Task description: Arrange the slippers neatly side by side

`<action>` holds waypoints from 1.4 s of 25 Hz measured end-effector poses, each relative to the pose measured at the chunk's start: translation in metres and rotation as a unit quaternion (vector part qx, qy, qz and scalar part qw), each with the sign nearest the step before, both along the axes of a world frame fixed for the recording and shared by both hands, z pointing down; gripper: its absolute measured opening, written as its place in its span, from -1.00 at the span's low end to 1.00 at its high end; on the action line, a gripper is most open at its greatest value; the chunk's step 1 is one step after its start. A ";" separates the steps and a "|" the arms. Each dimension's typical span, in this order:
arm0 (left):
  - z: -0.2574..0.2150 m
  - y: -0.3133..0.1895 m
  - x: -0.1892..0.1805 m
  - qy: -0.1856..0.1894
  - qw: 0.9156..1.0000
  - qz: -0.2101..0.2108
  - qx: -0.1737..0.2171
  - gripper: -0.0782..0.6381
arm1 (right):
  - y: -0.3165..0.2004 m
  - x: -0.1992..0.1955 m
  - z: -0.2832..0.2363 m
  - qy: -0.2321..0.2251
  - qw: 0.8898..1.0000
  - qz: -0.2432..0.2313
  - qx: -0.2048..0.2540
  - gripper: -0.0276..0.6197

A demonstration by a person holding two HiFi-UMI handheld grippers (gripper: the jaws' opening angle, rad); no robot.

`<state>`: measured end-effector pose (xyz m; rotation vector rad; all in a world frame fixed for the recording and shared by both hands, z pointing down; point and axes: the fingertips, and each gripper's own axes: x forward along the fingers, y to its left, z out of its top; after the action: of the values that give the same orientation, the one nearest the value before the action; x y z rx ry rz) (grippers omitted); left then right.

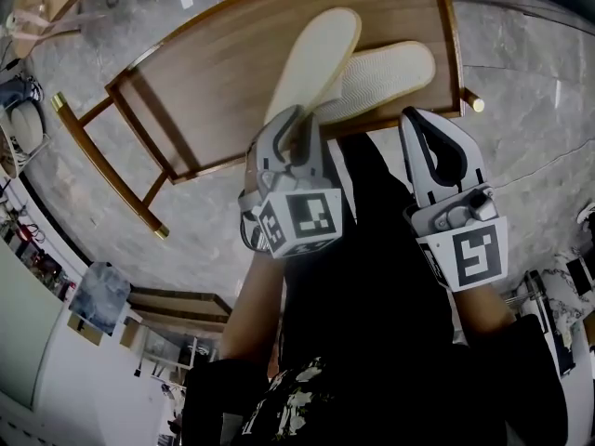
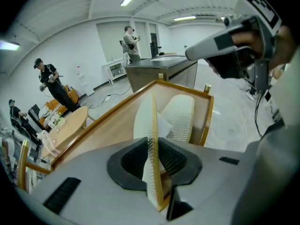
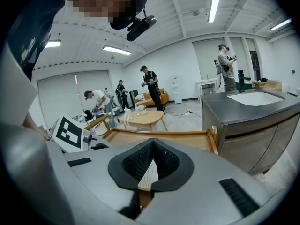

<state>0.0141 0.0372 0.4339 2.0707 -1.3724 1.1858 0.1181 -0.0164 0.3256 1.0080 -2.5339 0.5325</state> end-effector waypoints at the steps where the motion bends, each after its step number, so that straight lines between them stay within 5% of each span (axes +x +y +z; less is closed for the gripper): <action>1: -0.002 -0.001 -0.001 0.002 1.000 -0.005 0.004 -0.61 | 0.000 0.000 0.001 -0.001 1.000 0.001 0.000 -0.92; 11: -0.043 -0.008 -0.030 0.092 0.988 -0.121 0.041 -0.69 | 0.007 -0.012 0.000 -0.019 1.000 -0.009 0.000 -0.92; 13: -0.049 -0.009 -0.036 0.143 0.976 -0.161 0.041 -0.69 | 0.006 -0.016 -0.002 -0.021 1.000 -0.012 0.002 -0.92; 17: -0.048 -0.003 -0.051 0.261 0.934 -0.240 0.029 -0.69 | 0.007 -0.024 -0.003 -0.018 1.000 -0.018 0.004 -0.92; 25: -0.053 0.005 -0.078 0.359 0.888 -0.286 0.028 -0.69 | 0.007 -0.049 -0.007 -0.016 0.999 -0.039 0.012 -0.92; 32: -0.035 0.009 -0.107 0.377 0.871 -0.315 0.013 -0.69 | 0.016 -0.080 0.001 -0.013 0.998 -0.060 0.001 -0.92; 35: -0.029 0.010 -0.114 0.365 0.877 -0.311 0.009 -0.69 | 0.017 -0.091 0.003 -0.013 0.998 -0.064 -0.003 -0.92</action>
<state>-0.0994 0.0469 0.4053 1.5953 -1.4488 0.0900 0.0272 0.0002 0.3284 0.8345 -2.5977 0.5182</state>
